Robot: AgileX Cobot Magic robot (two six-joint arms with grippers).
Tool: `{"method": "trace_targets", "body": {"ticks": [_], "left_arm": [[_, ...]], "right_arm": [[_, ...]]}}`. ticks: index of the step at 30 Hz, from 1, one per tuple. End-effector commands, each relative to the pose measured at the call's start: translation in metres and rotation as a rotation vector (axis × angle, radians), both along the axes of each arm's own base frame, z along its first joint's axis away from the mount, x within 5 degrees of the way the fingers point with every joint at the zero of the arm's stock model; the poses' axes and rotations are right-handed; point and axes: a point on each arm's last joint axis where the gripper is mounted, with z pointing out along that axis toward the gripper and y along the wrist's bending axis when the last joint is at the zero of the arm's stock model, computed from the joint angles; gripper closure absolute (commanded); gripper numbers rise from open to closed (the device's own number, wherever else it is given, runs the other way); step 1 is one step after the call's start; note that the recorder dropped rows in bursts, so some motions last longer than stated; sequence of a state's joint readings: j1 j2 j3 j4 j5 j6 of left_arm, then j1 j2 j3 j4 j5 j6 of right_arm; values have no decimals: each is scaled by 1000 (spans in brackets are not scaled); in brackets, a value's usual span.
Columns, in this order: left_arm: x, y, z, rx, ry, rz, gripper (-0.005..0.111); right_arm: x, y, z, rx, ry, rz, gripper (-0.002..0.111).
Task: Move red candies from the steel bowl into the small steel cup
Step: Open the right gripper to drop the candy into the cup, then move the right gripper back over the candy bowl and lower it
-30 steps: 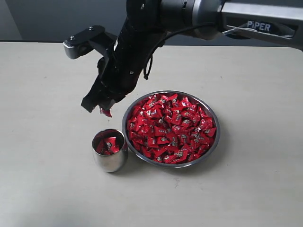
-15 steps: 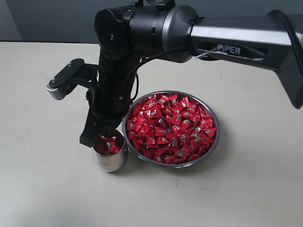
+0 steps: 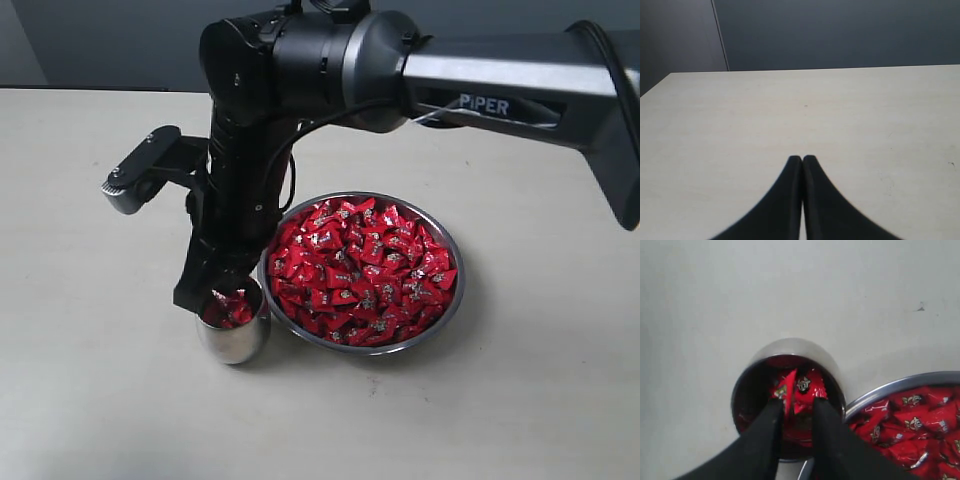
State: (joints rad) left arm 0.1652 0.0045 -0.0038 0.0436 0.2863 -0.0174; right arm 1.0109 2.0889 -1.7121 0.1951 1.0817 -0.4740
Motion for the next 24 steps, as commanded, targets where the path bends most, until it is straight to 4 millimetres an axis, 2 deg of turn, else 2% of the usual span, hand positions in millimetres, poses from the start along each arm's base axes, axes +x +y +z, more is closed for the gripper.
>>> {"method": "trace_targets", "body": {"ticks": [1, 11, 13, 14, 15, 17, 19, 21, 24], "left_arm": [[0, 0, -1, -1, -3, 3, 106], [0, 0, -1, -1, -3, 3, 106], [0, 0, -1, -1, -3, 3, 106], [0, 0, -1, -1, -3, 3, 106], [0, 0, -1, -1, -3, 3, 106], [0, 0, -1, -1, -3, 3, 106], [0, 0, -1, -1, -3, 3, 106], [0, 0, -1, -1, -3, 3, 106], [0, 0, -1, -1, -3, 3, 106]], "right_arm": [[0, 0, 4, 6, -7, -1, 74], [3, -2, 3, -21, -48, 8, 75], [9, -4, 3, -41, -98, -40, 86], [14, -5, 4, -48, -148, -67, 100], [16, -5, 4, -46, -172, -80, 109], [23, -4, 5, -18, -215, -165, 108], [38, -10, 8, 19, -225, -306, 108], [59, -25, 12, 74, -230, -409, 108], [79, -56, 15, 118, -199, -518, 108]]}}
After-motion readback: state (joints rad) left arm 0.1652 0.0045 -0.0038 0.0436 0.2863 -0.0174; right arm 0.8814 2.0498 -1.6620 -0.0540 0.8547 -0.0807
